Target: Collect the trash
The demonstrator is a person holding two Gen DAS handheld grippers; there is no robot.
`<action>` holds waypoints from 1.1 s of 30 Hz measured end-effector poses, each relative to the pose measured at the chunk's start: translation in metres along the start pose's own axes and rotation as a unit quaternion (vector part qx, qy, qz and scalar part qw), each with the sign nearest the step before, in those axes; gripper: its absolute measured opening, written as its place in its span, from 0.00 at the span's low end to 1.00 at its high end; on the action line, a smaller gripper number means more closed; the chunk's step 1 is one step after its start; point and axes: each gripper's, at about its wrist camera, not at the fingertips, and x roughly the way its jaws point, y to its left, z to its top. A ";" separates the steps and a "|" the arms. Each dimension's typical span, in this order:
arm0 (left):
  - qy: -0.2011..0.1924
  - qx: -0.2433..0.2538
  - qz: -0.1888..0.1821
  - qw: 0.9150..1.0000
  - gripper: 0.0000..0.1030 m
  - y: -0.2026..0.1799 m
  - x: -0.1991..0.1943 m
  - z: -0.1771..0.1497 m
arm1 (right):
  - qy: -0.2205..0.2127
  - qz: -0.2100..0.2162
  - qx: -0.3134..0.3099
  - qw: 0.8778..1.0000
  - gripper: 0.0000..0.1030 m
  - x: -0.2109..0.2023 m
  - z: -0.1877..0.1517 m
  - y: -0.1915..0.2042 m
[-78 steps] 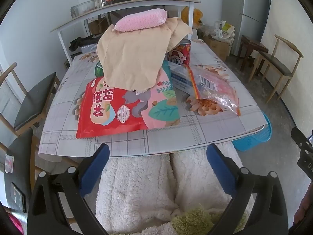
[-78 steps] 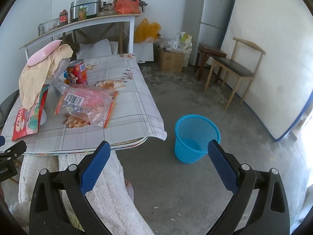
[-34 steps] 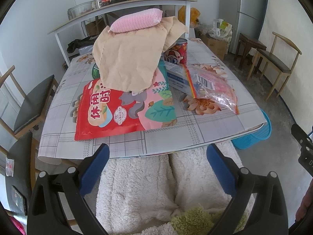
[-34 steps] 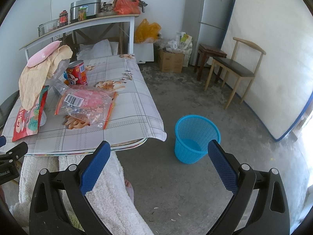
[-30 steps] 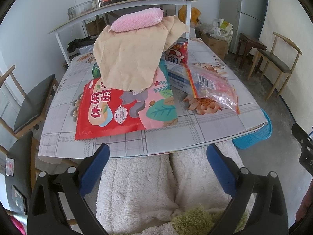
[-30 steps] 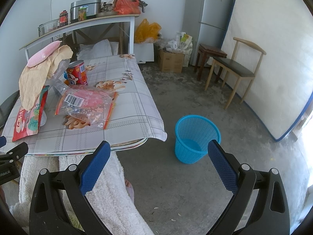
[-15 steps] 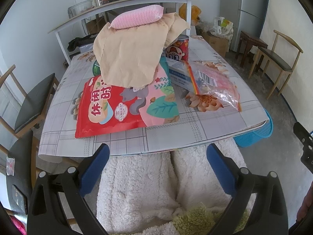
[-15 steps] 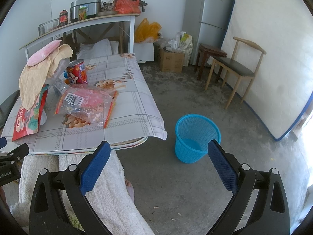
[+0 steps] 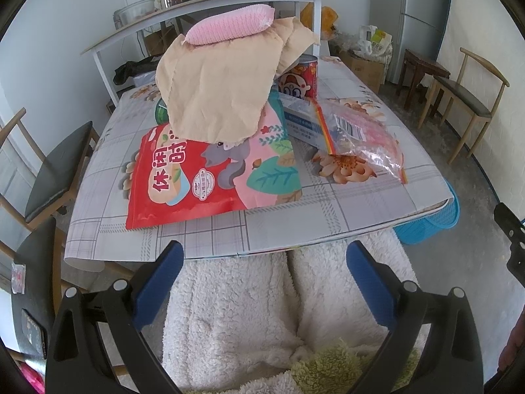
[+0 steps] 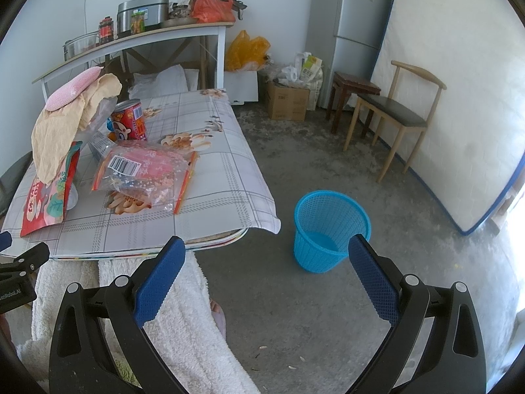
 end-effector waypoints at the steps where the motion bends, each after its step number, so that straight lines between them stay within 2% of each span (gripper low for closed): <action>1: 0.000 0.000 0.000 1.000 0.95 0.000 0.000 0.000 | 0.000 0.001 0.000 1.000 0.93 0.000 0.000 0.000; 20: 0.009 0.001 0.003 1.000 0.94 -0.003 0.002 0.001 | -0.003 0.002 0.003 1.000 0.93 0.000 0.001 0.003; 25: -0.005 -0.005 -0.022 1.000 0.95 0.001 0.001 0.004 | -0.005 0.004 0.006 1.000 0.93 0.010 0.006 0.005; 27: -0.017 -0.012 -0.033 0.999 0.95 0.005 -0.001 0.006 | -0.013 0.009 0.004 1.000 0.93 0.011 0.012 0.005; 33: -0.056 -0.029 -0.064 0.996 0.95 0.019 -0.003 0.012 | -0.072 0.041 -0.025 0.996 0.93 0.005 0.043 0.021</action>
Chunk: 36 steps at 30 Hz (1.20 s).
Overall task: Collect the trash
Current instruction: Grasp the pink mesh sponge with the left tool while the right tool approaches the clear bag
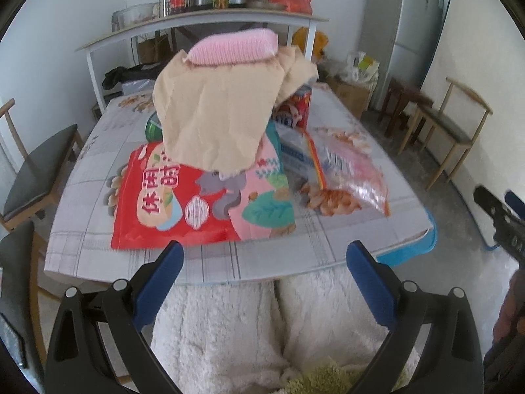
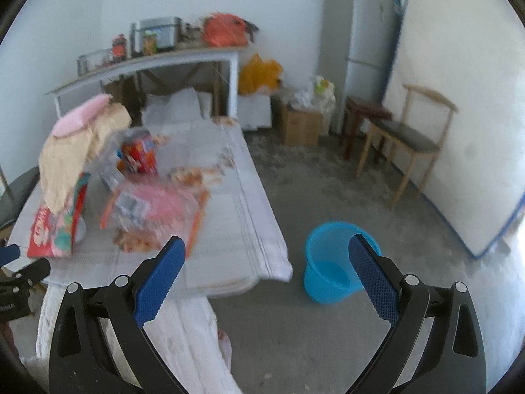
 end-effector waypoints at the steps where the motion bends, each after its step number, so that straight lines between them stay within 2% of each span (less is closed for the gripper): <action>1: -0.009 -0.001 -0.005 1.000 0.95 0.002 -0.001 0.001 | -0.013 0.012 -0.008 1.000 0.93 0.000 0.009 0.006; 6: -0.077 -0.029 -0.046 0.996 0.95 0.024 -0.013 0.009 | -0.036 0.069 -0.035 0.996 0.93 0.006 0.036 0.030; 9: -0.123 -0.040 -0.044 0.991 0.95 0.040 -0.021 0.015 | -0.031 0.107 -0.036 0.993 0.93 0.014 0.040 0.042; 11: -0.136 -0.041 -0.037 0.989 0.95 0.048 -0.023 0.018 | -0.017 0.121 -0.034 0.992 0.93 0.023 0.035 0.048; 15: -0.155 -0.041 -0.037 0.986 0.95 0.069 -0.024 0.030 | 0.024 0.134 -0.036 0.990 0.93 0.038 0.025 0.054; 16: -0.162 -0.038 -0.035 0.986 0.94 0.074 -0.025 0.034 | 0.015 0.119 -0.045 0.992 0.93 0.041 0.024 0.051; 19: -0.181 -0.014 -0.048 0.982 0.94 0.085 -0.027 0.055 | 0.036 0.127 -0.040 0.990 0.93 0.049 0.023 0.053; 23: -0.209 0.056 -0.117 0.969 0.95 0.096 -0.035 0.099 | 0.045 0.145 -0.040 0.988 0.93 0.055 0.027 0.057; 25: -0.200 0.121 -0.174 0.957 0.95 0.096 -0.030 0.129 | 0.049 0.156 -0.043 0.986 0.93 0.059 0.028 0.061; 27: -0.185 0.184 -0.205 0.943 0.95 0.090 -0.022 0.149 | 0.053 0.161 -0.046 0.985 0.93 0.063 0.028 0.065; 29: -0.177 0.240 -0.189 0.935 0.95 0.082 -0.007 0.167 | 0.058 0.160 -0.047 0.984 0.93 0.069 0.027 0.069; 30: -0.160 0.276 -0.181 0.930 0.95 0.076 0.007 0.180 | 0.061 0.160 -0.046 0.984 0.93 0.072 0.026 0.070; 32: -0.130 0.304 -0.181 0.926 0.95 0.074 0.027 0.193 | 0.068 0.158 -0.044 0.984 0.93 0.078 0.025 0.071; 33: -0.105 0.325 -0.187 0.921 0.95 0.072 0.041 0.202 | 0.070 0.154 -0.043 0.985 0.93 0.081 0.024 0.070; 35: -0.080 0.359 -0.186 0.911 0.95 0.066 0.055 0.210 | 0.076 0.151 -0.038 0.985 0.93 0.086 0.022 0.067; 36: -0.068 0.386 -0.185 0.901 0.95 0.062 0.060 0.212 | 0.079 0.149 -0.036 0.985 0.93 0.088 0.022 0.066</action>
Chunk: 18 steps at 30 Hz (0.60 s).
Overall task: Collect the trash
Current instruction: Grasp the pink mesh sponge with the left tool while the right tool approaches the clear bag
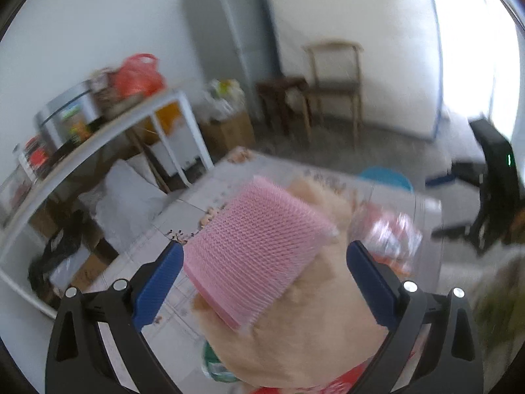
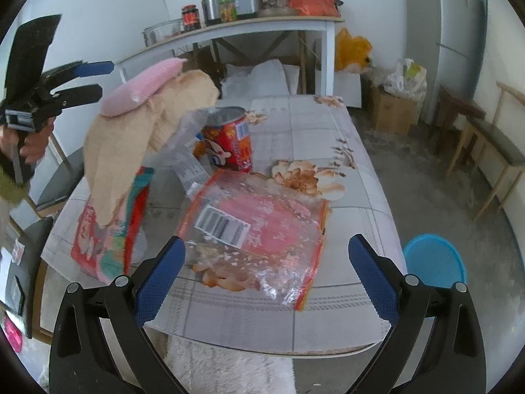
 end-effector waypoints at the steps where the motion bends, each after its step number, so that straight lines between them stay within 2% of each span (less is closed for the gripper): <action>1: 0.008 0.018 -0.005 1.000 0.95 0.000 0.006 0.001 | 0.004 -0.001 0.005 1.000 0.93 0.003 0.000 -0.003; 3: 0.022 0.059 -0.028 0.998 0.95 0.002 0.013 0.007 | 0.009 0.000 0.015 1.000 0.93 0.008 -0.001 -0.008; 6: 0.037 0.102 -0.039 0.993 0.95 -0.001 0.020 0.010 | 0.020 0.007 0.032 0.999 0.93 0.016 -0.002 -0.015; 9: 0.053 0.124 -0.040 0.990 0.95 -0.004 0.031 0.012 | 0.025 0.010 0.042 0.999 0.93 0.022 -0.002 -0.018; 13: 0.079 0.138 -0.053 0.986 0.95 -0.001 0.048 0.010 | 0.029 0.012 0.047 0.998 0.93 0.025 -0.003 -0.020; 18: 0.105 0.125 -0.085 0.983 0.95 0.011 0.060 0.018 | 0.039 0.025 0.057 0.997 0.93 0.031 -0.005 -0.021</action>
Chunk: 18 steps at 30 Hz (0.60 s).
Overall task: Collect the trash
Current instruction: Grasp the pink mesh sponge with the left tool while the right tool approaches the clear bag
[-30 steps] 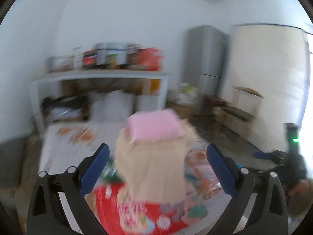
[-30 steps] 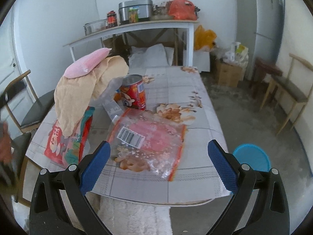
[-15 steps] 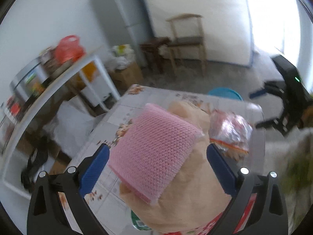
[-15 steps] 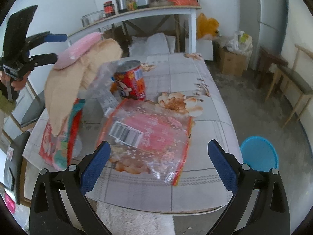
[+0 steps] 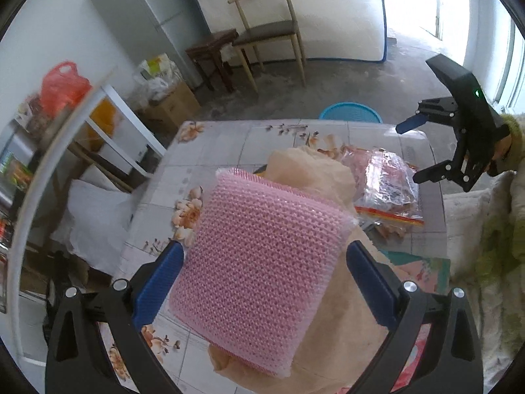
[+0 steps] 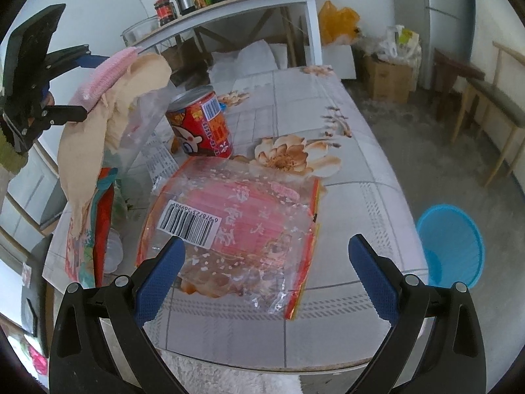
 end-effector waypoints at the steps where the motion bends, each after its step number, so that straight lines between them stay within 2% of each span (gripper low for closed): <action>1: 0.007 -0.003 -0.006 1.000 0.95 0.003 0.003 0.001 | 0.001 0.002 0.002 1.000 0.93 0.002 0.000 0.000; 6: 0.032 -0.015 -0.026 0.999 0.95 0.008 0.015 0.000 | 0.004 0.009 0.007 1.000 0.93 0.007 -0.002 -0.002; 14: -0.013 -0.069 -0.030 0.997 0.85 0.019 -0.003 -0.002 | 0.008 0.021 0.029 0.999 0.93 0.010 -0.002 -0.011; 18: -0.033 -0.094 -0.015 0.995 0.84 0.022 -0.019 -0.002 | 0.000 0.025 0.040 0.999 0.93 0.003 -0.003 -0.014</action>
